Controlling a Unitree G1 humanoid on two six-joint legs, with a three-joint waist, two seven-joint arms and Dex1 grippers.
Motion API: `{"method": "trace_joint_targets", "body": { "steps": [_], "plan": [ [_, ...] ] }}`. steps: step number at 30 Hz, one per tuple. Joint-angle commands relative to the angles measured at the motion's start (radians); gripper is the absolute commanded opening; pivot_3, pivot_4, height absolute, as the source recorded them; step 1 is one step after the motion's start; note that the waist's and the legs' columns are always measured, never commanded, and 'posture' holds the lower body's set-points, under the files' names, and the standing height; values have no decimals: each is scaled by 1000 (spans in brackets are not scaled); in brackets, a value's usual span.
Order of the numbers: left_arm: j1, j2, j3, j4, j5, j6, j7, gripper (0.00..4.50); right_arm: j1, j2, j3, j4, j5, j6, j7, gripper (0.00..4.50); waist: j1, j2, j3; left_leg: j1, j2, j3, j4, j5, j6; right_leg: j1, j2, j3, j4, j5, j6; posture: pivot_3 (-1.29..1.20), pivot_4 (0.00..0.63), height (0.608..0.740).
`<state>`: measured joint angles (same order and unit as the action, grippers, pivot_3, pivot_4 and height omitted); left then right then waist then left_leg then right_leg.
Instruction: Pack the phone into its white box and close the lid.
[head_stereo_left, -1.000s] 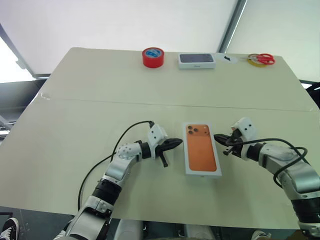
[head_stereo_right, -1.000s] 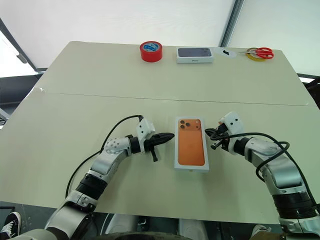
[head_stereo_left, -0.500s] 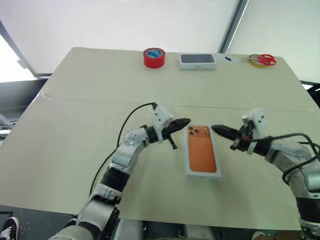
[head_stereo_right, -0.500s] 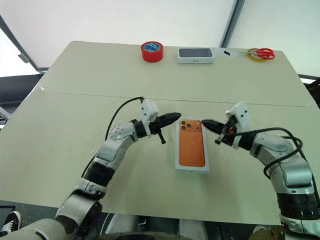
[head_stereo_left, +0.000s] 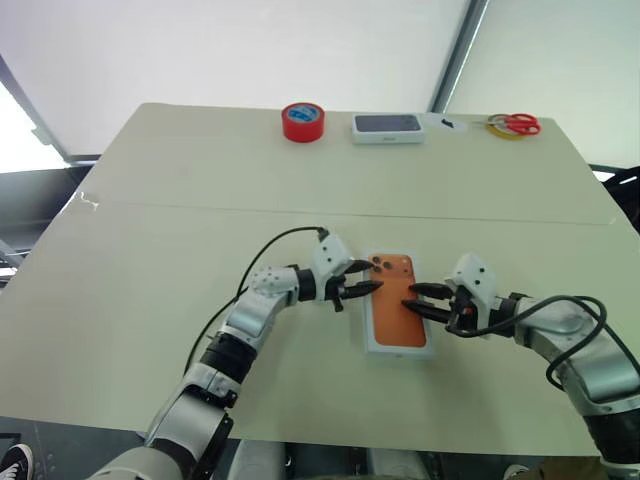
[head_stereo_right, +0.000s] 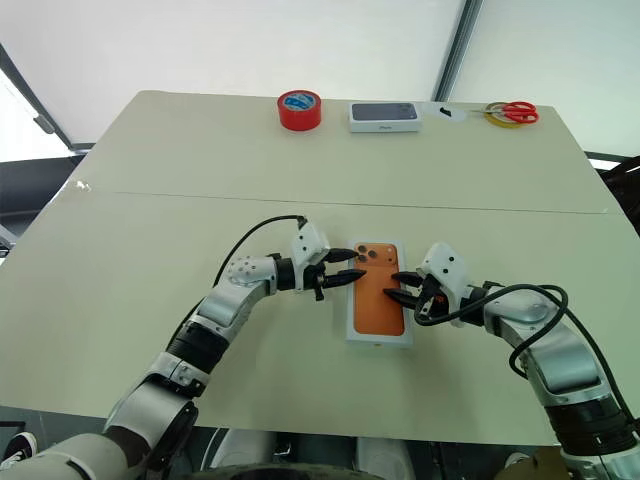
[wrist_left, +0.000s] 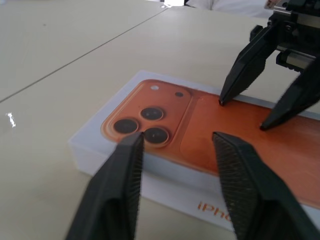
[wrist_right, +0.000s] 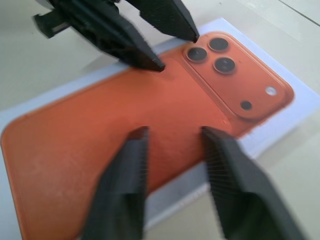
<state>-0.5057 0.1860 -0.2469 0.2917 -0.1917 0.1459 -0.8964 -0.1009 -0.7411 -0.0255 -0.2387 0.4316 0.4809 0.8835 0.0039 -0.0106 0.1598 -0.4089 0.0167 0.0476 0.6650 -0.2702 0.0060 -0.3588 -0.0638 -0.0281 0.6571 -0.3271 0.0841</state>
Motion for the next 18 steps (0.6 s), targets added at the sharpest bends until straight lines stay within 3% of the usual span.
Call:
{"method": "trace_joint_targets", "body": {
  "steps": [1, 2, 3, 7, 9, 18],
  "plan": [
    [18, 94, 117, -134, -64, 45, -2, 4242, -35, -12, -102, 17, 70, -2, 34, 3791, 1, 1, 1, 0, 0, 0, 0, 0, 0, 0, 0, 0, 0, 0, 0, 0, 150, 738],
    [36, 131, 138, -168, -73, 52, -10, 4500, -41, -23, -119, 31, 76, -12, 52, 4399, 1, 1, 1, 0, 0, 0, 0, 0, 0, 0, 0, 0, 0, 0, 0, 0, 150, 738],
    [53, 169, 153, -198, -75, 69, -12, 4500, -48, -32, -138, 46, 86, -13, 67, 4458, 2, 2, 1, 0, 0, 0, 0, 0, 0, 0, 0, 0, 0, 0, 0, 0, 150, 738],
    [144, 338, 249, -286, -118, 131, -60, 4500, -38, -97, -196, 84, 108, -48, 183, 4458, 7, 2, 1, 0, -1, 0, 0, 0, 0, 1, -2, -1, -2, 0, 0, 0, 150, 738],
    [199, 397, 303, -333, -155, 148, -80, 4500, -23, -136, -183, 150, 28, -166, 225, 4458, 6, 2, 1, 0, -1, 0, -1, -1, 0, 1, -3, -1, -2, 0, 0, 0, 150, 738],
    [420, 502, 435, -415, -183, 115, -75, 4500, -65, -225, -179, 399, -69, -361, 345, 4458, 0, 5, 3, 0, -1, 1, -3, -1, 0, 0, -5, -1, -4, 0, 0, 0, 150, 738]
  ]
}}
